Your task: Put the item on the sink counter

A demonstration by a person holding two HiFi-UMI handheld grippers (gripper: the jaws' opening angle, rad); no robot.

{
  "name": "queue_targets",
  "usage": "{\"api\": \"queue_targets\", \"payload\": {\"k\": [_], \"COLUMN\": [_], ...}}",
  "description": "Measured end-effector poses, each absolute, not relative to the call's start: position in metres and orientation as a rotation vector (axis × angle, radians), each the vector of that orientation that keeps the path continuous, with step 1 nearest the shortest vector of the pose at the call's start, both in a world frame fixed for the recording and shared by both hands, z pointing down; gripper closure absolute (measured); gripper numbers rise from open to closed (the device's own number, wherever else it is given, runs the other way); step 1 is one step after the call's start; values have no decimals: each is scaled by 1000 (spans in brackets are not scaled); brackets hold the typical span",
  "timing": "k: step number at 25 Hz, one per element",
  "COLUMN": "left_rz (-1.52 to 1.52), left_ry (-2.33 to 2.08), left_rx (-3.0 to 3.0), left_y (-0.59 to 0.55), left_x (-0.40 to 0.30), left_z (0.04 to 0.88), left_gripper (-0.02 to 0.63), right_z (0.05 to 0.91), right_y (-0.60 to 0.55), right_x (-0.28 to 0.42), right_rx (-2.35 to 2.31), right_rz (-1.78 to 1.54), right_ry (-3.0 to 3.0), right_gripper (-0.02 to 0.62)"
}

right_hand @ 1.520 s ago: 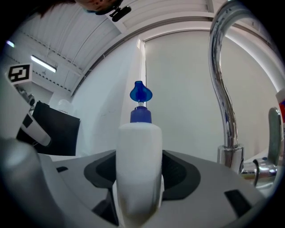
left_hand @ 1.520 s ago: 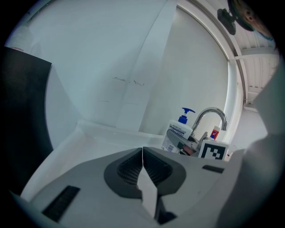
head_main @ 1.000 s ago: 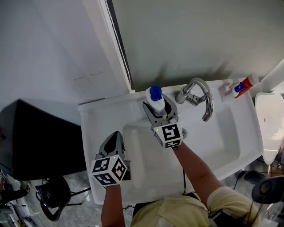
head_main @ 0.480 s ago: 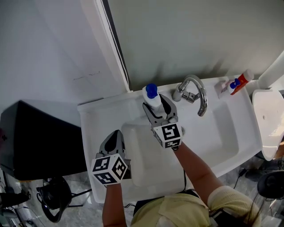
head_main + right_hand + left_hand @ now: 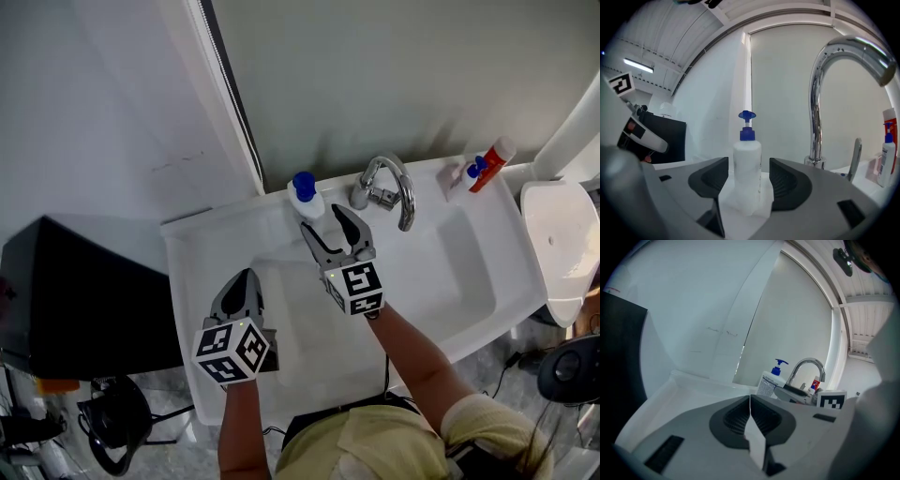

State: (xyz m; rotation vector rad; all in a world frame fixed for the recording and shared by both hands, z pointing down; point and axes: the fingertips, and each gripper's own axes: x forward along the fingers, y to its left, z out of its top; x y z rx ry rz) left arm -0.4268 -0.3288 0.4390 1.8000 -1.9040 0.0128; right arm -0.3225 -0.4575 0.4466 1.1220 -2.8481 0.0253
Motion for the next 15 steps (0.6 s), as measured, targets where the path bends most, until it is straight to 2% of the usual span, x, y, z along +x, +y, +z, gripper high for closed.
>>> {"api": "queue_targets", "payload": {"k": [15], "left_rz": [-73], "left_ry": [-1926], "left_rx": [1853], "left_y": [-301], "left_x": [-413], "left_z": [412], "left_gripper": [568], "right_z": [409], "right_y": [-411], "right_x": [-291], "right_rx": [1090], "right_rz": [98], "right_ry": [-2889], "right_gripper": [316]}}
